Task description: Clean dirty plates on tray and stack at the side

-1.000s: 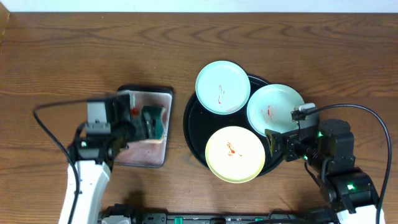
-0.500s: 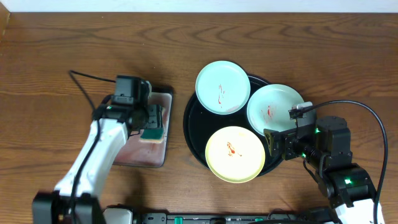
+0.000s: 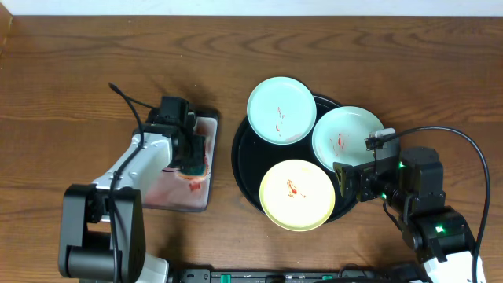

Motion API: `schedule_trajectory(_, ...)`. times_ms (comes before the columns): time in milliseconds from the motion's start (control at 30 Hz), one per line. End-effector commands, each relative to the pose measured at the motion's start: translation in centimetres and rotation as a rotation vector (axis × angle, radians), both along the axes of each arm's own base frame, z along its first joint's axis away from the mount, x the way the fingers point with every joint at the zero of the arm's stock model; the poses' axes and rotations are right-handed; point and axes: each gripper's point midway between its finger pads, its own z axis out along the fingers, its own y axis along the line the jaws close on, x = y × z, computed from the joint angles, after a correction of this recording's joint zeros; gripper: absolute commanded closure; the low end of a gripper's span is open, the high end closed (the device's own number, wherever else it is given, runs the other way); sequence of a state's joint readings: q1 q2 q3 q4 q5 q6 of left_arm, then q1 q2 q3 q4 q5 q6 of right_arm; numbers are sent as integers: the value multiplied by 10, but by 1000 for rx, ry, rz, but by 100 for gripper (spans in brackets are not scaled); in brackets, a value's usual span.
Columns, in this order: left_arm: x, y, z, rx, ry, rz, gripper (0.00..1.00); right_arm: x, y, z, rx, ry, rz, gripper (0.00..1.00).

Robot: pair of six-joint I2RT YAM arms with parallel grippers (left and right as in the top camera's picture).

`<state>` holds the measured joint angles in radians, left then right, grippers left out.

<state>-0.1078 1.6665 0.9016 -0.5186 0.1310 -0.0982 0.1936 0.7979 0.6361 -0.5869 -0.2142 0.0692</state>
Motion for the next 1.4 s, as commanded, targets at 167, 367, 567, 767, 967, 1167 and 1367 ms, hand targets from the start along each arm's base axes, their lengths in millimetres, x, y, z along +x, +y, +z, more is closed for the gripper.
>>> schedule_trajectory(167, -4, 3, 24, 8, -33, 9, 92, -5, 9, 4, 42, 18, 40, 1)
schedule_trajectory(367, -8, 9, 76, -45, -162, 93, 93, -21, 21, -19, 85, 163, 99, 5)
schedule_trajectory(567, -3, 9, 114, -171, -293, 124, 93, -21, 26, -45, 88, 287, 113, 10)
schedule_trajectory(767, -9, 2, 130, -408, -330, 96, 92, -21, 34, -67, 77, 370, 137, 20)
schedule_trajectory(967, -18, -2, 130, -637, -349, 19, 92, -14, 35, -86, 61, 420, 130, 26)
schedule_trajectory(1167, -18, 5, 129, -803, -390, -1, 93, -14, 35, -103, 55, 478, 128, 30)
schedule_trajectory(1367, -15, 7, 125, -860, -410, -33, 92, -13, 36, -115, 51, 515, 126, 35)
